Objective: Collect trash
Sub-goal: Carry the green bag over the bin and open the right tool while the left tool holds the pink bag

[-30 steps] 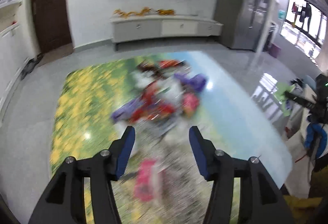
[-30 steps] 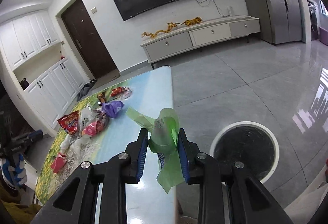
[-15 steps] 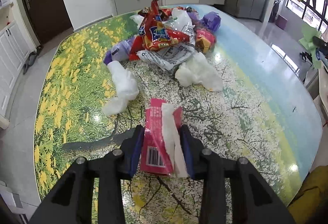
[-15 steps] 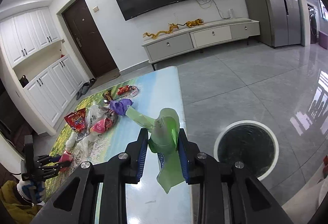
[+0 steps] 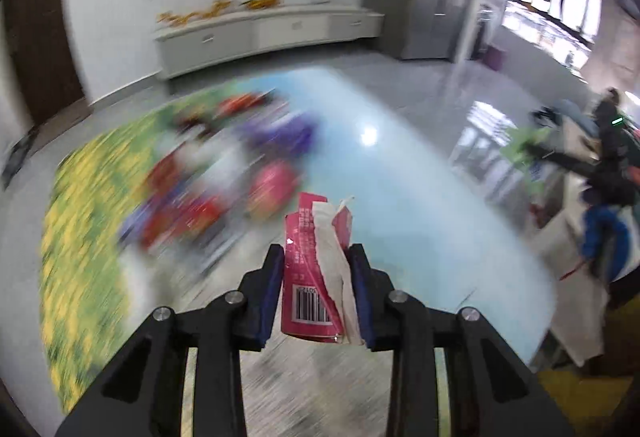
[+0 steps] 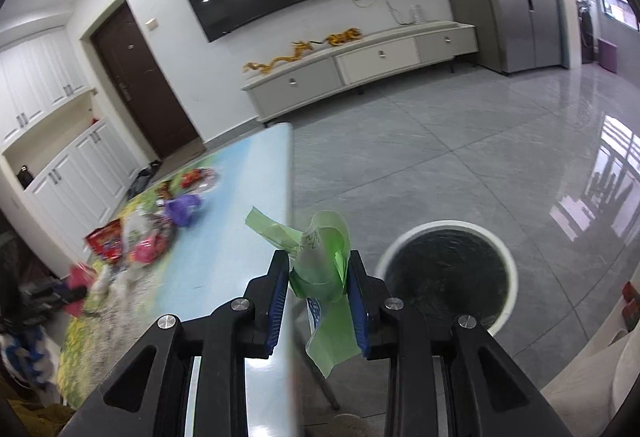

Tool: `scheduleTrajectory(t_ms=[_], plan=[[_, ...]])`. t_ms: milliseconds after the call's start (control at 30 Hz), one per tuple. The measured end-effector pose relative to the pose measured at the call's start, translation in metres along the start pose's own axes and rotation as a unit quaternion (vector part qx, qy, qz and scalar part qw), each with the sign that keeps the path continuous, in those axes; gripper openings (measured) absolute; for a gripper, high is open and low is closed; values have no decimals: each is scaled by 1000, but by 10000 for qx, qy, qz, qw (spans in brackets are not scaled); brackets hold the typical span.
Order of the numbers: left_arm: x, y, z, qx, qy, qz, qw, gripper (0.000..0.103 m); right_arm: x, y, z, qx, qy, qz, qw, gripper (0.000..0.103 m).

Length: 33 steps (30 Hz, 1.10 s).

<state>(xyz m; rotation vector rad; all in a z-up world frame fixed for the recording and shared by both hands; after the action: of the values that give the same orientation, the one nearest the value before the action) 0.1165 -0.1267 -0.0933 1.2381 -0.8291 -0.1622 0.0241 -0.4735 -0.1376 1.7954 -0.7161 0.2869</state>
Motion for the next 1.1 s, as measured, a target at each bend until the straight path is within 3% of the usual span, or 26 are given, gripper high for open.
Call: scheduleTrajectory(t_ms=[100,200,333,367,400,467,500,667,933,1100], plan=[[52,-13,51,-472,-418,-6,9980,31,7,-10,28,-135,-211,-78,9997,27],[104,-36,107,-688,-808,-13,9944,32,18,-22,53,-228,-341,-160,9990,29],[157,-79,163,-1029,-915,-181,9903,34,36,-40,86,-286,-518,-291,9978,29],[165,-87,169,-1033,-915,-211,9902,35,39,-44,93,-287,-553,-310,9976,32],[177,-103,181,-1090,-874,-328,9897,39,42,-48,101,-328,-603,-327,9971,41],[194,-123,193,-1118,-821,-436,9894,54,46,-53,113,-443,-695,-328,9961,53],[202,-133,199,-1014,-764,-410,9911,55,48,-54,120,-527,-759,-330,9952,53],[206,-137,205,-1033,-636,-402,9918,56,46,-39,133,-752,-889,-227,9929,53],[169,-70,165,-291,-626,571,9960,56,38,10,96,-821,-488,252,9951,53],[132,-18,125,591,-518,1023,9916,56,36,41,38,-1001,50,587,9932,53]])
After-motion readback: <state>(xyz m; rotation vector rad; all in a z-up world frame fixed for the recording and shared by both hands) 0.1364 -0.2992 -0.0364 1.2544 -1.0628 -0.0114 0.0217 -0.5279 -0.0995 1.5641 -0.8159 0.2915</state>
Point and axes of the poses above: each gripper's, at about its wrist camera, not at the fingertips, and y roughly against the way its jaws point, z to its right, x to its top, the point moved 1 cm from there along -y, roughly the way its jaws point, and after that the axes turned 13 degrees about -z, right-handed, at the moved point
